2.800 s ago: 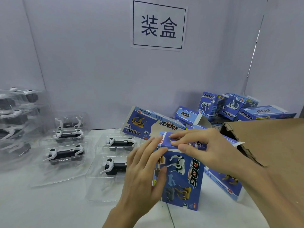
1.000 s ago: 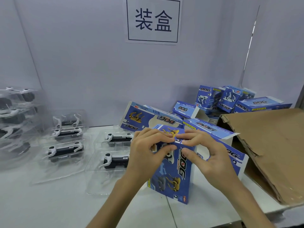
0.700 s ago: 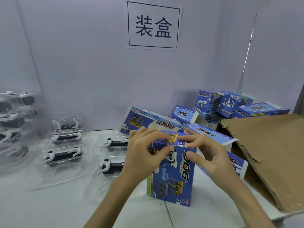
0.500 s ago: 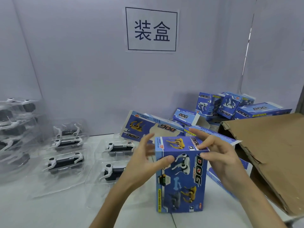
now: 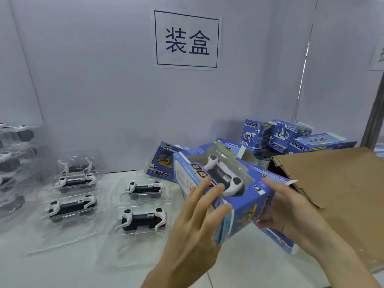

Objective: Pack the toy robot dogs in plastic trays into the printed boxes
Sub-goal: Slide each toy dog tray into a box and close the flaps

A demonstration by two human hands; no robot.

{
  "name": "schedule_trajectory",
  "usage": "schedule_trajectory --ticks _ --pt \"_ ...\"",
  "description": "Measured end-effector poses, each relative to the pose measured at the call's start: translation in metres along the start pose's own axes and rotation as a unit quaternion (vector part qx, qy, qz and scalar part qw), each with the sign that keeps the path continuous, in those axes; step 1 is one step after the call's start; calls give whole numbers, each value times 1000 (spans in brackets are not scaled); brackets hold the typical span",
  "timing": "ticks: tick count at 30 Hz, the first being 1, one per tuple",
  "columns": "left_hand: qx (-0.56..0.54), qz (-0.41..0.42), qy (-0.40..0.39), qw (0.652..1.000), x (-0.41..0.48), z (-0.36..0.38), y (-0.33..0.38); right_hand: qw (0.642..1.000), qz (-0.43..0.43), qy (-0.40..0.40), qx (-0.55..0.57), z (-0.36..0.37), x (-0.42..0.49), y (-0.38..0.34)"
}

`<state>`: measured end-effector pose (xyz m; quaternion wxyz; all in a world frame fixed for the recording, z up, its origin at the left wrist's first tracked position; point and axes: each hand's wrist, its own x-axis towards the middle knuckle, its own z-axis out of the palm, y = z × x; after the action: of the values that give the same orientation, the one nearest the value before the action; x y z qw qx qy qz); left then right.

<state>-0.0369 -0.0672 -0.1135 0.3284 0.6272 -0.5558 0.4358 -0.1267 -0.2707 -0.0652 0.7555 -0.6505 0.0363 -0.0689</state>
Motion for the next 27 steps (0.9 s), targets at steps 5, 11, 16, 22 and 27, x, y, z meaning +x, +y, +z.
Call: schedule_trajectory --ticks 5,11,16,22,27 --pt "62 -64 -116 989 -31 -33 -35 994 14 96 53 3 4 1" --pt "152 -299 -228 914 -58 -70 -75 902 -196 259 285 -30 8 -32" --pt "167 -311 -244 903 -67 -64 -73 842 -178 432 268 -76 10 3" --pt "175 -301 -216 912 -68 -62 -69 833 -156 530 40 -80 -5 49" --pt "152 -307 -203 917 -67 -65 -65 917 -174 340 -117 -30 -3 52"
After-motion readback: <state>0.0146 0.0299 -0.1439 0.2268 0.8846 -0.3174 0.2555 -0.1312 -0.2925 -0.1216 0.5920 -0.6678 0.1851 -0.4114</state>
